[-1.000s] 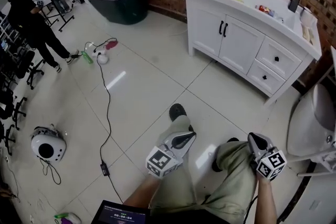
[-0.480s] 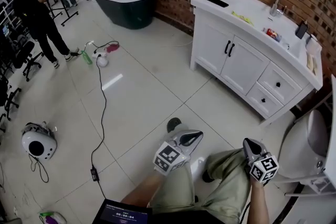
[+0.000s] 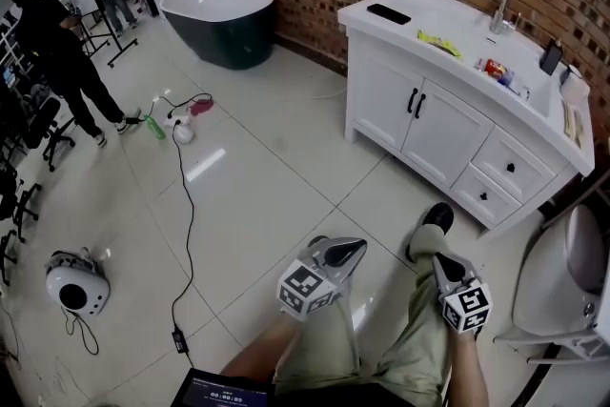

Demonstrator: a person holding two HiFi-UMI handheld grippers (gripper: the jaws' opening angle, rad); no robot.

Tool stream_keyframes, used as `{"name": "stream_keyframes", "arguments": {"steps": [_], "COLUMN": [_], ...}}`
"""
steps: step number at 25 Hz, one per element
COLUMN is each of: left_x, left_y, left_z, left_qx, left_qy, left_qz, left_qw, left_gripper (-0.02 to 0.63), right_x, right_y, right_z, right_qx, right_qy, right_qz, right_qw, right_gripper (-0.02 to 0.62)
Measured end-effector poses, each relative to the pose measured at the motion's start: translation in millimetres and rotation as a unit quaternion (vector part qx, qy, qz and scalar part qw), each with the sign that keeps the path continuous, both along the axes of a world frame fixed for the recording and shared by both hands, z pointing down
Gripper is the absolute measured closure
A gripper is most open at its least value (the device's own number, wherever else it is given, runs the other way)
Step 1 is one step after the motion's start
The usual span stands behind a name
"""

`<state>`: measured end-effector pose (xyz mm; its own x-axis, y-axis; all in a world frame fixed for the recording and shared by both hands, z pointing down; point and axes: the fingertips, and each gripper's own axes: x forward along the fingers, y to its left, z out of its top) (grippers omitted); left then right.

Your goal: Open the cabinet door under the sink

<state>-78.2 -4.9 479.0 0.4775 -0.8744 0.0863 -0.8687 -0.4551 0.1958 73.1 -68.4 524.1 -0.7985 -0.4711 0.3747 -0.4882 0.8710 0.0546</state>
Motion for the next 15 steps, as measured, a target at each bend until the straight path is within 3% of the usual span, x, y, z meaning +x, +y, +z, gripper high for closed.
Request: {"name": "stream_keyframes", "arguments": {"steps": [8, 15], "left_x": [-2.6, -8.6], "left_y": [-57.8, -100.4], "left_z": [4.4, 15.3], "left_qx": [-0.009, -0.023], "left_qy": [-0.016, -0.027], "left_qz": [0.018, 0.028], "left_qw": [0.9997, 0.999], "left_gripper": [0.589, 0.589], "right_x": [-17.2, -9.4], "right_y": [-54.7, -97.2], "right_z": [13.4, -1.8], "right_qx": [0.003, -0.011], "right_qy": [-0.006, -0.088], "right_qz": [0.009, 0.022], "right_qw": [1.0, 0.996], "right_gripper": [0.604, 0.604]}}
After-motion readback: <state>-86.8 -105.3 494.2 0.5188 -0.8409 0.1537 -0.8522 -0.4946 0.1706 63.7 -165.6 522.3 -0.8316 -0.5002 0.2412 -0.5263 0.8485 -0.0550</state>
